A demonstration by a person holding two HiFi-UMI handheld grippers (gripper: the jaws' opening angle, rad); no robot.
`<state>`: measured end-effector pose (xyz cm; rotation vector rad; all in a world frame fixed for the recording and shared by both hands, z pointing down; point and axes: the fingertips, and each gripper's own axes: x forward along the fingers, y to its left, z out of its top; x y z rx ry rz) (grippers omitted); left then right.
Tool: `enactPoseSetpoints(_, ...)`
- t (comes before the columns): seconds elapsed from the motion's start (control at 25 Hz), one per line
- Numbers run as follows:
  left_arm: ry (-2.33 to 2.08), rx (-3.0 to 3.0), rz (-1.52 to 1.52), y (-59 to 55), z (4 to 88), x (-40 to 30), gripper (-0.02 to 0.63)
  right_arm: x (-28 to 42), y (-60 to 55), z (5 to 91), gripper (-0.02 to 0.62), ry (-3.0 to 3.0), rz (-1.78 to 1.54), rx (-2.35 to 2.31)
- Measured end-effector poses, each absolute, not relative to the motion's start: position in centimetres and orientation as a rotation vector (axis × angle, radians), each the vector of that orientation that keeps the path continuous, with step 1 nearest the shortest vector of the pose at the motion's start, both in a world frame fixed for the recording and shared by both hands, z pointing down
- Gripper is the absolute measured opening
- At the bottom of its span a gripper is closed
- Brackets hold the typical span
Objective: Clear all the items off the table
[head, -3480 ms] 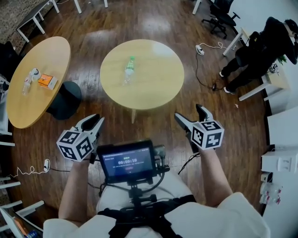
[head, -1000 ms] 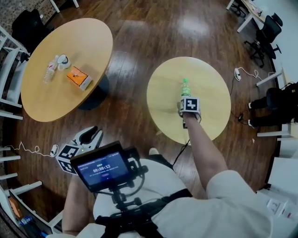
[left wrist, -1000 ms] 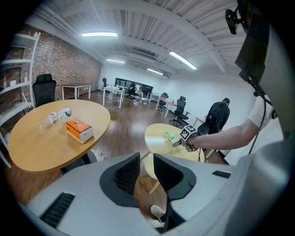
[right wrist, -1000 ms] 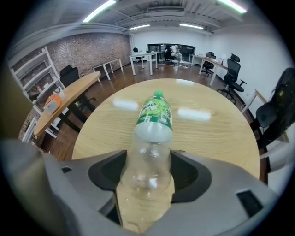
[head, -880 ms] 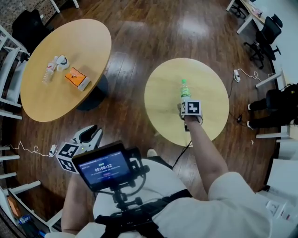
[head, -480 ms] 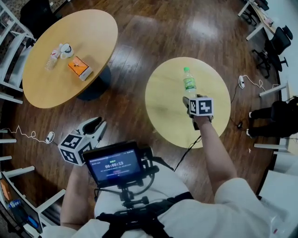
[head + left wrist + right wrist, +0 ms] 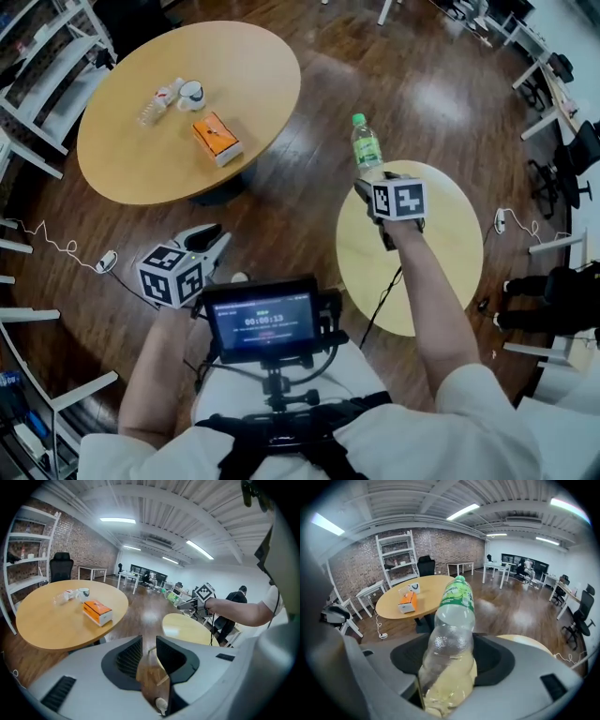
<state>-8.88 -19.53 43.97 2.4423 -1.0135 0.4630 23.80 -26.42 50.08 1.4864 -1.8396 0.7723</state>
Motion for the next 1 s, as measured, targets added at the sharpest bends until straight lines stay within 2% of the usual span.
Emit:
enactPoseSetpoints(0.28,-1.119,2.393,0.415,-25.3,43.4,-19.0,0.098,12.3,-35.3,50.0,0.296,-1.868,0.697,1.333)
enactPoseSetpoints(0.56,-1.157,2.348,0.394,-27.5,43.7,-26.5,0.098,3.6,-42.9,52.3,0.296,-1.872,0.570,1.180)
enactPoseSetpoints(1.0,-1.192,2.281,0.439,-30.2,44.6,-34.8,0.098,-2.3,-51.6,60.1,0.298,-1.796,0.490,0.987)
